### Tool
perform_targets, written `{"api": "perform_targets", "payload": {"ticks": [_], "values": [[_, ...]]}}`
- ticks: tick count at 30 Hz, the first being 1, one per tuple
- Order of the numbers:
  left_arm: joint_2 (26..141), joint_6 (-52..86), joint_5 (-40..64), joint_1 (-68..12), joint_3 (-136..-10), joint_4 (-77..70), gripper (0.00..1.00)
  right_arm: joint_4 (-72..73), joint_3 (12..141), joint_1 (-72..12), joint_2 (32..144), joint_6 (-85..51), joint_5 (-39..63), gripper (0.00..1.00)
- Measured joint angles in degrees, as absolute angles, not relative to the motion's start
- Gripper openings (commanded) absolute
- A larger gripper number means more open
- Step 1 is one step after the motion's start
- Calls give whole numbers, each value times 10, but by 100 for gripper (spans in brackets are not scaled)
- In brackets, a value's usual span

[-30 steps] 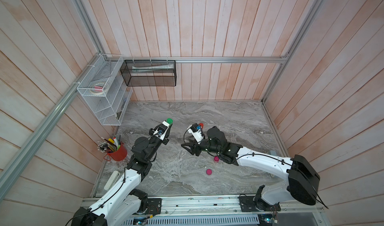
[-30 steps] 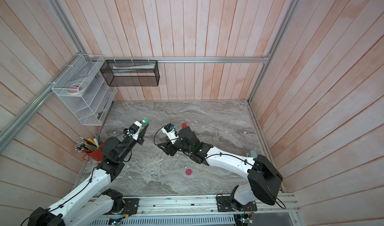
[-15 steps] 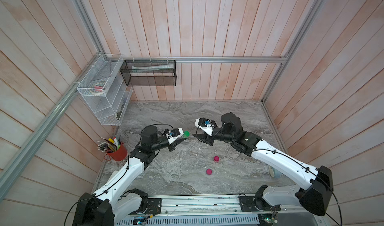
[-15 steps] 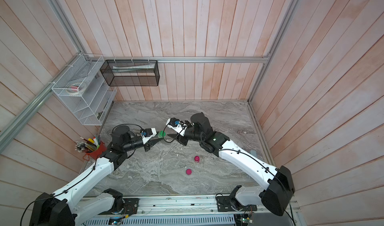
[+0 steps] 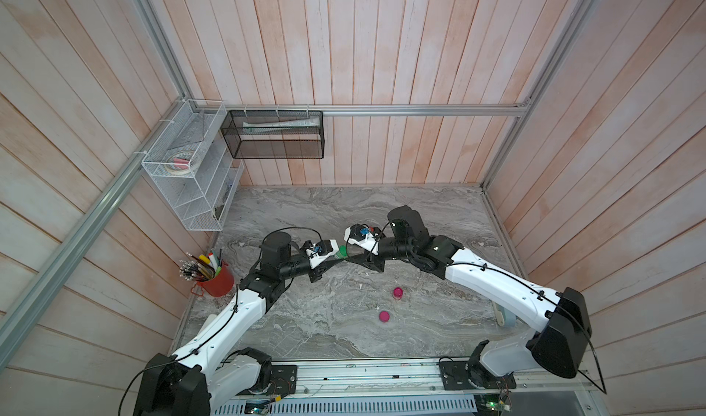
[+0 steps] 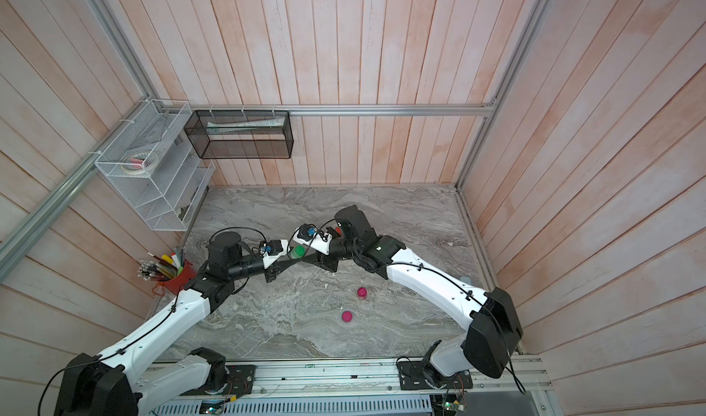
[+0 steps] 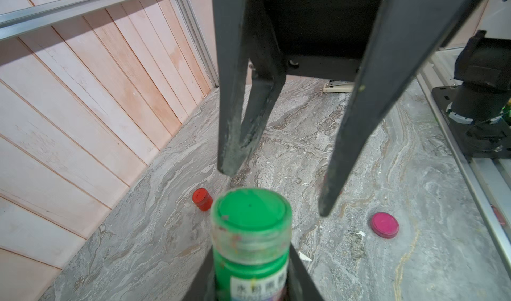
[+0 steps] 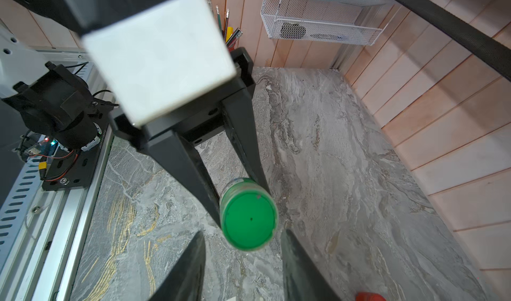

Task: Close the paint jar lid
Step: Screw the lid onto the paint jar.

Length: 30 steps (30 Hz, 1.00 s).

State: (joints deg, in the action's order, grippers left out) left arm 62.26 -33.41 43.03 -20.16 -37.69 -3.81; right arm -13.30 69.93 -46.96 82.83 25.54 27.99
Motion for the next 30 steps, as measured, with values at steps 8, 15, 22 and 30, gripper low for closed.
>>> {"api": "perform_targets", "payload": {"ticks": [8, 15, 22, 30], "values": [[622, -334, 430, -204, -377, -38, 31, -133, 716, -470, 841, 253, 282, 44], [622, -334, 428, -204, -377, -38, 31, -134, 726, -472, 854, 251, 286, 40], [621, -334, 419, -205, -377, -38, 31, -136, 732, -472, 862, 246, 288, 27], [620, -334, 415, -205, -377, -38, 30, -136, 733, -472, 863, 241, 288, 20]]}}
